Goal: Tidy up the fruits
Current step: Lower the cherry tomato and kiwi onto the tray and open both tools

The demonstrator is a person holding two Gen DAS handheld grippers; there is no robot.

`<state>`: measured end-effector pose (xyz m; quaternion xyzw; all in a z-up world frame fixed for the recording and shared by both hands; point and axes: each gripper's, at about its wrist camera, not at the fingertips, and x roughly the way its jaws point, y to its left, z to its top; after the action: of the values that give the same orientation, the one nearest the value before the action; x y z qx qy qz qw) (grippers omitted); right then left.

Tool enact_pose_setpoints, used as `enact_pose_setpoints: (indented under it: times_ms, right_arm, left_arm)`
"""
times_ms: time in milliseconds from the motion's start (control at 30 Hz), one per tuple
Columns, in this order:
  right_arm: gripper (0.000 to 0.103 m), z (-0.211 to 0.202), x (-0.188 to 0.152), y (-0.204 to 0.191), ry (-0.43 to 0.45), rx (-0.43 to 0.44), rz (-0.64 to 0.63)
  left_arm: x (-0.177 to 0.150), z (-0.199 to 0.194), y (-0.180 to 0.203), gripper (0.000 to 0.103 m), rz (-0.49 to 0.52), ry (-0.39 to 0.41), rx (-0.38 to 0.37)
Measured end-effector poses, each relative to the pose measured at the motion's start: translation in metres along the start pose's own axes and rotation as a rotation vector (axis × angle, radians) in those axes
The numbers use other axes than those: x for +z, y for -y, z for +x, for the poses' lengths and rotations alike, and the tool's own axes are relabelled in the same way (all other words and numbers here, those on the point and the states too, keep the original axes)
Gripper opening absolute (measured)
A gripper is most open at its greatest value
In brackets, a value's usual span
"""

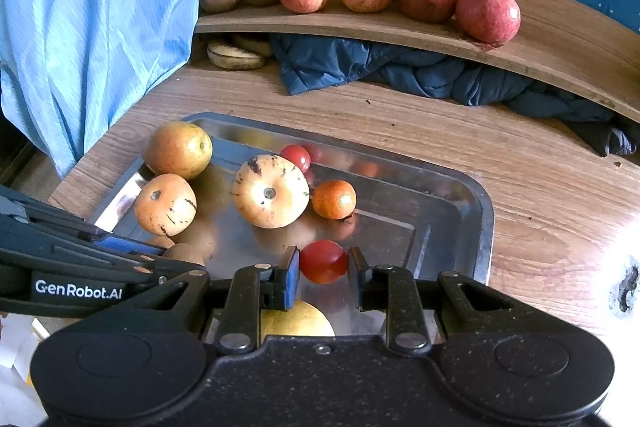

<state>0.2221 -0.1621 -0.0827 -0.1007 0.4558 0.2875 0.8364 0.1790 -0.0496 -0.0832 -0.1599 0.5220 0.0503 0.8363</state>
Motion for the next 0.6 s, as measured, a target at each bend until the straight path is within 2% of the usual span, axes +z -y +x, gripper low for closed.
enact_pose_setpoints:
  times_ms: [300, 600]
  right_arm:
    - [0.029, 0.0024, 0.0016, 0.0039, -0.003, -0.019, 0.018]
    - [0.040, 0.0000, 0.0015, 0.0089, 0.004, -0.045, 0.040]
  left_arm:
    - [0.0011, -0.0010, -0.0001, 0.032, -0.001, 0.001, 0.003]
    - [0.0008, -0.0010, 0.0005, 0.041, -0.004, 0.002, 0.000]
